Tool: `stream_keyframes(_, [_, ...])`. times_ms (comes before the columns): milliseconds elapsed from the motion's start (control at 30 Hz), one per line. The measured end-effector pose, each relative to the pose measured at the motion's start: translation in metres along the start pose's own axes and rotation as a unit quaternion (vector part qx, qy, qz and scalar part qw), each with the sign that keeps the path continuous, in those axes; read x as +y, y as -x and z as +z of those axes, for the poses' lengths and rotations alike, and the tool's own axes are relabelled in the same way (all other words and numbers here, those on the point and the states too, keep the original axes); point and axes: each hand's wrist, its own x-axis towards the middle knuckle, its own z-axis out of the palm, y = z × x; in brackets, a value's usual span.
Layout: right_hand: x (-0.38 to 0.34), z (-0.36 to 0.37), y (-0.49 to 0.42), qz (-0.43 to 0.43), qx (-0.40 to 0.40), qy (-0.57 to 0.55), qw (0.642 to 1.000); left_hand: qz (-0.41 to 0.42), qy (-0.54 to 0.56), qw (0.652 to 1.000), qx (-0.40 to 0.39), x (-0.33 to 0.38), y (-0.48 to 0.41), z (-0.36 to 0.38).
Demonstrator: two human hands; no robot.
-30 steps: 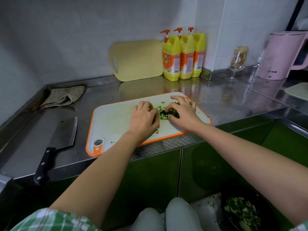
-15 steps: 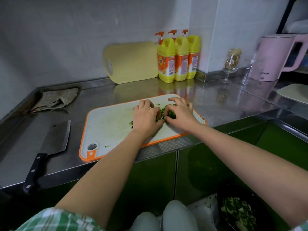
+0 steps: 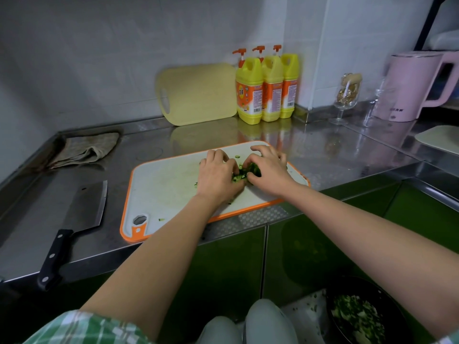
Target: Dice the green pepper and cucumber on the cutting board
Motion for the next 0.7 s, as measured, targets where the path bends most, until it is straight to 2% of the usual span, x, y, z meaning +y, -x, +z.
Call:
stream_keyframes(300, [0.001,0.001,0.001,0.007,0.007,-0.004,1.0,-0.029,-0.053,0.998,0.011,-0.014,0.004,-0.004])
stream_keyframes(533, [-0.003,0.002,0.001,-0.011,-0.006,0.013,1.0,0.001,0.04,0.999,0.016,-0.005,0.001,-0.001])
stream_keyframes(700, [0.003,0.0,0.002,0.002,0.004,-0.005,1.0,-0.011,-0.001,1.0,0.002,-0.002,-0.004,0.004])
